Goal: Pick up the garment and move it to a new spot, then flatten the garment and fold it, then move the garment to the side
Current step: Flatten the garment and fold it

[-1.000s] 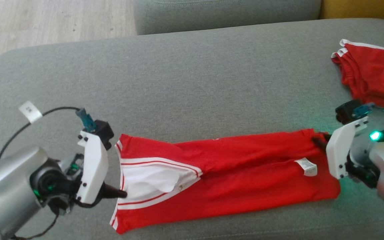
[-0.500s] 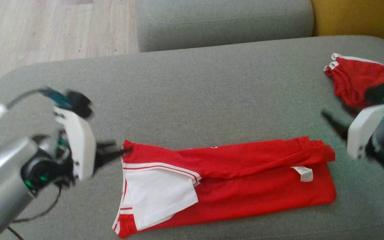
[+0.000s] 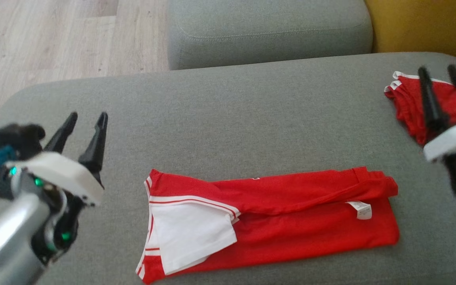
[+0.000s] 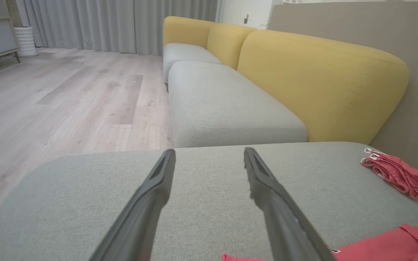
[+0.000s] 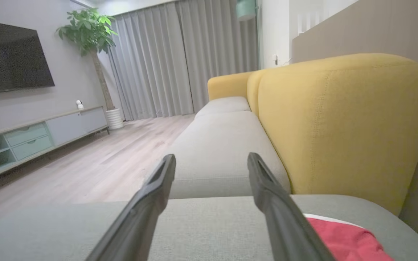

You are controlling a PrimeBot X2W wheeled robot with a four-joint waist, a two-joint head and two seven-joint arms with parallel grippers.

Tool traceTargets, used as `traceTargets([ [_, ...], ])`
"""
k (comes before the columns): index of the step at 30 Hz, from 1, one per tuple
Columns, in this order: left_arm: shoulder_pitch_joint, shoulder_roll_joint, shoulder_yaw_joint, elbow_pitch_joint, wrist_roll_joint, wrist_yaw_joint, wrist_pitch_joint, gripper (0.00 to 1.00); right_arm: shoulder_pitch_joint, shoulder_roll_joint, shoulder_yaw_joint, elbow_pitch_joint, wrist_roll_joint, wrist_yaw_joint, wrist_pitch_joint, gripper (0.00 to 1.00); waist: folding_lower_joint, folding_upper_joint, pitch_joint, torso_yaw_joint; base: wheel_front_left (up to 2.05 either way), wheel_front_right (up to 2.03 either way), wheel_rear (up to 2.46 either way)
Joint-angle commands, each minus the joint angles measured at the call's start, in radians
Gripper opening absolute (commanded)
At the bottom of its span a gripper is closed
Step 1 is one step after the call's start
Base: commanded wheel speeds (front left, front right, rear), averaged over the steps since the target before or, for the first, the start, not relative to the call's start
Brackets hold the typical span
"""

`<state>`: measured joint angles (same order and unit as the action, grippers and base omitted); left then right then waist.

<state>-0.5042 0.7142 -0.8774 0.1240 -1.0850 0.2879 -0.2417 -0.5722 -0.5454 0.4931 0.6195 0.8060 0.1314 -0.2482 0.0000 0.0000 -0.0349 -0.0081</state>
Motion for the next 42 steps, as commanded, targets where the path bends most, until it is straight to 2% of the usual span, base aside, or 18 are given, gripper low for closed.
traceTargets([
  [1,-0.020,0.028,0.077,-0.035,0.027,0.023,-0.014,1.00,0.047,0.011,-0.044,-0.049,-0.043,-0.001,-0.013,1.00,0.0000,0.0000,-0.001,0.000,0.00,0.00,0.00],
  [4,0.076,-0.020,0.193,-0.103,0.139,0.093,-0.019,1.00,0.200,0.090,-0.204,-0.144,-0.171,-0.001,-0.013,1.00,0.0000,0.0000,-0.001,0.006,0.00,0.00,0.00],
  [7,0.208,-0.105,0.328,-0.163,0.265,0.127,-0.020,1.00,0.347,0.175,-0.334,-0.208,-0.285,-0.001,-0.013,1.00,0.0000,0.0000,-0.002,0.012,0.00,0.00,0.00],
  [12,0.395,-0.235,0.466,-0.202,0.446,0.110,-0.020,1.00,0.497,0.284,-0.449,-0.282,-0.420,-0.001,0.010,1.00,0.0000,0.0000,-0.003,0.014,0.00,0.00,0.00],
  [16,0.470,-0.317,0.525,-0.197,0.518,0.065,-0.020,1.00,0.537,0.332,-0.483,-0.328,-0.480,-0.001,0.064,1.00,0.0000,0.0000,0.002,0.012,0.00,0.00,0.00],
  [22,0.490,-0.387,0.566,-0.161,0.577,-0.012,-0.020,1.00,0.536,0.359,-0.508,-0.363,-0.514,-0.001,0.147,1.00,0.0000,0.0000,0.009,0.013,0.00,0.00,0.00],
  [27,0.485,-0.421,0.592,-0.129,0.609,-0.053,-0.020,1.00,0.466,0.352,-0.522,-0.287,-0.527,-0.001,0.296,1.00,0.0000,0.0000,0.019,0.012,0.00,0.00,0.00],
  [33,0.470,-0.446,0.602,-0.087,0.633,-0.087,-0.020,1.00,0.368,0.339,-0.535,-0.148,-0.512,-0.001,0.497,1.00,0.0000,0.0000,0.027,0.030,0.00,0.00,0.00],
  [42,0.456,-0.459,0.609,-0.045,0.648,-0.108,-0.020,1.00,0.303,0.345,-0.573,0.007,-0.498,-0.001,0.637,1.00,0.0000,0.0000,0.039,0.066,0.00,0.00,0.00],
])
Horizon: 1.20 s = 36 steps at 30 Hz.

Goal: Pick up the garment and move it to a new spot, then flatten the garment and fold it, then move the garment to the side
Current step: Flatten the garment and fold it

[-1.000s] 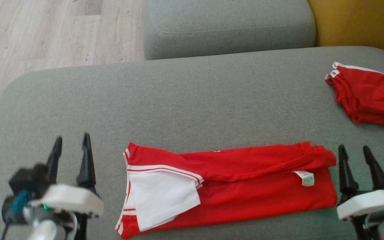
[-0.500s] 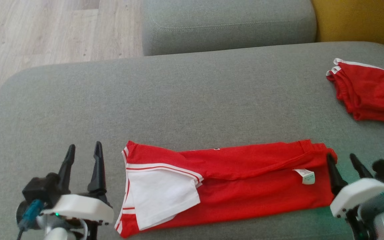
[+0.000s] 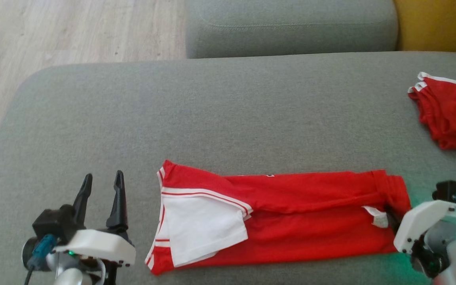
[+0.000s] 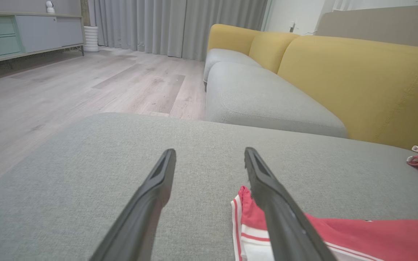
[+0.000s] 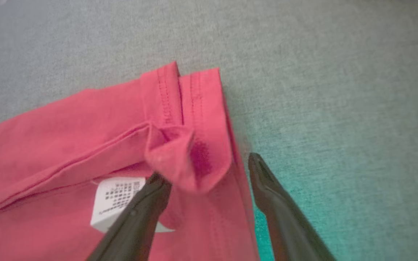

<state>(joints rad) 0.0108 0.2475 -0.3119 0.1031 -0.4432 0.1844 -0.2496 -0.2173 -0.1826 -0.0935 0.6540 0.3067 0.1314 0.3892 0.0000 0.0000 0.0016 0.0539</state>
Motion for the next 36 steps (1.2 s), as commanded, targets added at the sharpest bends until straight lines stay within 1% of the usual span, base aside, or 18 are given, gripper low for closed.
traceTargets([
  [1,-0.061,0.007,0.045,-0.021,0.007,-0.006,-0.012,1.00,-0.055,-0.017,0.007,-0.012,0.002,-0.001,0.006,1.00,0.0000,0.0000,0.005,0.007,0.00,0.00,0.00],
  [7,-0.066,0.006,0.051,-0.007,0.012,-0.014,-0.012,1.00,-0.075,-0.014,-0.005,0.068,0.017,-0.001,0.031,1.00,0.0000,0.0000,0.021,0.020,0.00,0.00,0.00],
  [12,-0.075,0.003,0.049,0.006,0.015,-0.020,-0.012,1.00,-0.090,-0.004,0.036,0.109,0.078,-0.001,0.085,1.00,0.0000,0.0000,0.029,0.026,0.00,0.00,0.00],
  [13,-0.078,0.002,0.048,0.012,0.016,-0.021,-0.012,1.00,-0.092,-0.005,0.061,0.116,0.101,-0.001,0.105,0.85,0.0000,0.0000,0.029,0.028,0.00,0.00,0.00],
  [15,-0.079,0.001,0.047,0.017,0.016,-0.022,-0.012,1.00,-0.096,-0.007,0.082,0.111,0.123,-0.001,0.098,0.40,0.0000,0.0000,0.025,0.030,0.00,0.00,0.00],
  [16,-0.078,0.001,0.047,0.020,0.015,-0.022,-0.012,1.00,-0.098,-0.008,0.091,0.103,0.134,-0.001,0.084,0.01,0.0000,0.0000,0.022,0.030,0.00,0.00,0.00],
  [22,-0.066,-0.001,0.051,0.030,0.011,-0.019,-0.012,1.00,-0.113,-0.039,0.112,0.060,0.185,-0.001,-0.005,0.00,0.0000,0.0000,-0.001,0.024,0.00,0.00,0.00],
  [26,-0.057,-0.003,0.052,0.031,0.008,-0.017,-0.012,1.00,-0.120,-0.086,0.104,0.041,0.195,-0.001,-0.034,0.00,0.0000,0.0000,-0.011,0.014,0.00,0.00,0.00],
  [31,-0.052,-0.005,0.055,0.033,0.004,-0.014,-0.012,1.00,-0.119,-0.145,0.085,0.023,0.183,-0.001,-0.046,0.00,0.0000,0.0000,-0.016,-0.003,0.00,0.00,0.00],
  [33,-0.051,-0.006,0.055,0.035,0.004,-0.014,-0.012,1.00,-0.118,-0.151,0.076,0.001,0.184,-0.001,-0.045,0.00,0.0000,0.0000,-0.019,-0.008,0.00,0.00,0.00],
  [35,-0.050,-0.007,0.055,0.037,0.003,-0.014,-0.012,1.00,-0.117,-0.143,0.076,-0.039,0.208,-0.001,-0.037,0.00,0.0000,0.0000,-0.023,-0.012,0.00,0.00,0.00],
  [36,-0.050,-0.007,0.055,0.037,0.003,-0.014,-0.012,1.00,-0.117,-0.143,0.076,-0.039,0.208,-0.001,-0.037,0.00,0.0000,0.0000,-0.023,-0.012,0.00,0.00,0.00],
])
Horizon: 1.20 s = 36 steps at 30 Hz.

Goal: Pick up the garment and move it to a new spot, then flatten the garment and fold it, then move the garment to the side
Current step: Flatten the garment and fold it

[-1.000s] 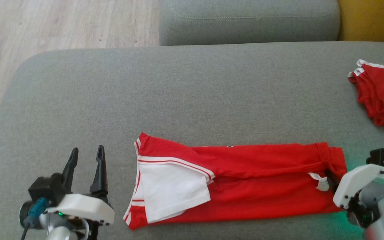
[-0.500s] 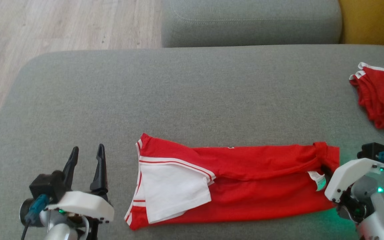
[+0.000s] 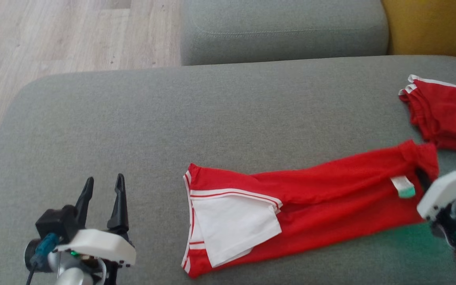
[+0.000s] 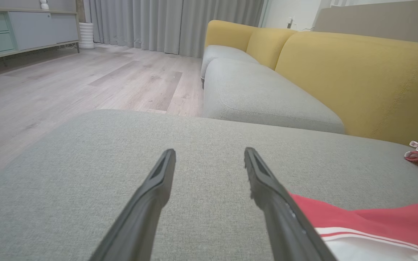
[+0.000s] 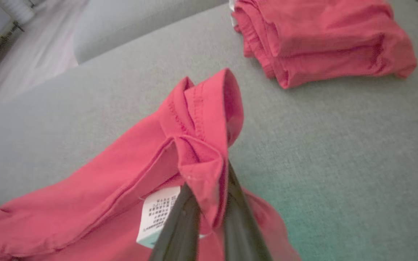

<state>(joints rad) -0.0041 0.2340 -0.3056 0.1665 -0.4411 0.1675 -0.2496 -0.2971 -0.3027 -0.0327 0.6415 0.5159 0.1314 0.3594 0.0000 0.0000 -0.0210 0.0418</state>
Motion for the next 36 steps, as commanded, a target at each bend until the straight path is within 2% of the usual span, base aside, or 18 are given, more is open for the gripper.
traceTargets([
  [1,-0.034,0.005,0.051,-0.026,0.000,0.002,-0.012,1.00,-0.034,-0.014,0.019,-0.055,0.016,-0.001,0.001,0.00,0.0000,0.0000,-0.003,-0.002,0.00,0.00,0.00],
  [8,-0.022,-0.008,0.076,-0.039,0.010,0.000,-0.012,1.00,0.018,0.046,0.065,-0.308,0.161,-0.001,0.095,0.00,0.0000,0.0000,-0.023,0.004,0.00,0.00,0.00],
  [13,-0.018,-0.026,0.084,-0.047,0.029,-0.017,-0.012,1.00,0.057,0.136,0.108,-0.450,0.267,-0.001,0.158,0.00,0.0000,0.0000,-0.029,0.044,0.00,0.00,0.00],
  [16,-0.021,-0.037,0.085,-0.044,0.040,-0.029,-0.012,1.00,0.074,0.198,0.139,-0.494,0.328,-0.001,0.181,0.00,0.0000,0.0000,-0.029,0.081,0.00,0.00,0.00],
  [21,-0.030,-0.055,0.080,-0.026,0.052,-0.049,-0.012,1.00,0.089,0.243,0.200,-0.462,0.380,-0.001,0.183,0.00,0.0000,0.0000,-0.025,0.160,0.00,0.00,0.00],
  [25,-0.036,-0.059,0.082,-0.009,0.059,-0.063,-0.012,1.00,0.087,0.251,0.255,-0.405,0.417,-0.001,0.158,0.00,0.0000,0.0000,-0.022,0.220,0.00,0.00,0.00],
  [27,-0.037,-0.057,0.087,0.000,0.061,-0.070,-0.012,1.00,0.080,0.252,0.307,-0.361,0.474,-0.001,0.126,0.00,0.0000,0.0000,-0.018,0.250,0.00,0.00,0.00],
  [36,-0.052,-0.063,0.095,0.016,0.069,-0.082,-0.012,1.00,-0.006,0.252,0.446,-0.191,0.609,-0.001,0.014,0.00,0.0000,0.0000,0.006,0.268,0.00,0.00,0.00],
])
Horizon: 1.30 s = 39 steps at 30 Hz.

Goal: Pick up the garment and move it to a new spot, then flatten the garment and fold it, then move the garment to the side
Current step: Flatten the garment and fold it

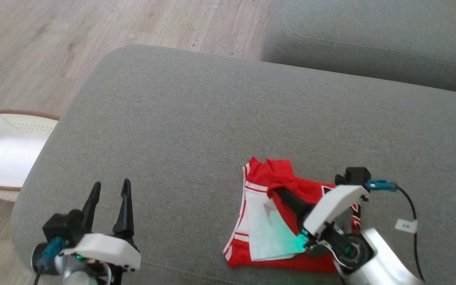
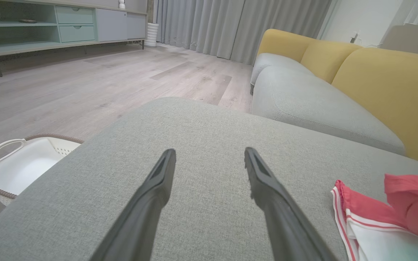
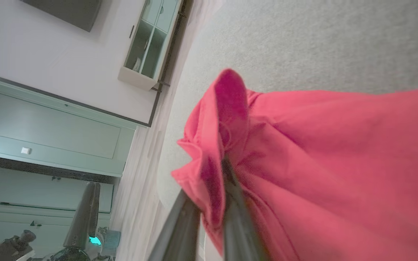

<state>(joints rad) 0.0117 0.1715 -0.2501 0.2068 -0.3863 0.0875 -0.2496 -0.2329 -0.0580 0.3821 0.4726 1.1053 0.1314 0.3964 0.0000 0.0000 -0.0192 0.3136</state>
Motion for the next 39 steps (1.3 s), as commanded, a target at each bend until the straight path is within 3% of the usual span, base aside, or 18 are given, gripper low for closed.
traceTargets([
  [1,-0.071,-0.002,0.038,-0.022,0.016,-0.003,-0.012,1.00,-0.084,0.008,0.048,-0.007,0.033,-0.001,-0.040,0.00,0.0000,0.0000,0.006,-0.006,0.00,0.00,0.00],
  [9,-0.091,-0.006,0.028,0.003,0.019,-0.013,-0.012,1.00,-0.158,0.008,0.170,0.095,0.130,-0.001,-0.111,0.00,0.0000,0.0000,0.016,-0.025,0.00,0.00,0.00],
  [10,-0.094,-0.007,0.026,0.007,0.019,-0.014,-0.012,1.00,-0.164,0.008,0.189,0.112,0.142,-0.001,-0.112,0.20,0.0000,0.0000,0.017,-0.028,0.00,0.00,0.00],
  [11,-0.095,-0.007,0.025,0.011,0.019,-0.015,-0.012,1.00,-0.170,0.008,0.207,0.127,0.151,-0.001,-0.114,0.87,0.0000,0.0000,0.016,-0.030,0.00,0.00,0.00],
  [12,-0.096,-0.008,0.024,0.014,0.019,-0.015,-0.012,1.00,-0.176,0.008,0.223,0.136,0.159,-0.001,-0.120,1.00,0.0000,0.0000,0.016,-0.033,0.00,0.00,0.00],
  [21,-0.086,0.001,0.039,0.015,0.014,-0.006,-0.012,1.00,-0.219,-0.011,0.259,0.038,0.189,-0.001,-0.216,1.00,0.0000,0.0000,-0.010,-0.087,0.00,0.00,0.00],
  [24,-0.078,0.002,0.047,0.004,0.013,-0.002,-0.012,1.00,-0.223,-0.075,0.216,-0.053,0.170,-0.001,-0.268,1.00,0.0000,0.0000,-0.017,-0.111,0.00,0.00,0.00],
  [27,-0.068,-0.001,0.054,-0.007,0.013,0.001,-0.012,1.00,-0.209,-0.180,0.170,-0.107,0.106,-0.001,-0.308,1.00,0.0000,0.0000,-0.021,-0.134,0.00,0.00,0.00],
  [33,-0.054,-0.011,0.060,-0.019,0.016,0.001,-0.012,1.00,-0.145,-0.348,0.093,-0.101,-0.094,-0.001,-0.332,1.00,0.0000,0.0000,-0.020,-0.160,0.00,0.00,0.00],
  [34,-0.053,-0.015,0.060,-0.020,0.017,0.000,-0.012,1.00,-0.125,-0.357,0.080,-0.096,-0.151,-0.001,-0.323,1.00,0.0000,0.0000,-0.018,-0.165,0.00,0.00,0.00],
  [39,-0.059,-0.020,0.063,-0.015,0.020,-0.007,-0.012,1.00,-0.094,-0.308,0.059,-0.108,-0.225,-0.001,-0.280,1.00,0.0000,0.0000,-0.012,-0.168,0.00,0.00,0.00],
])
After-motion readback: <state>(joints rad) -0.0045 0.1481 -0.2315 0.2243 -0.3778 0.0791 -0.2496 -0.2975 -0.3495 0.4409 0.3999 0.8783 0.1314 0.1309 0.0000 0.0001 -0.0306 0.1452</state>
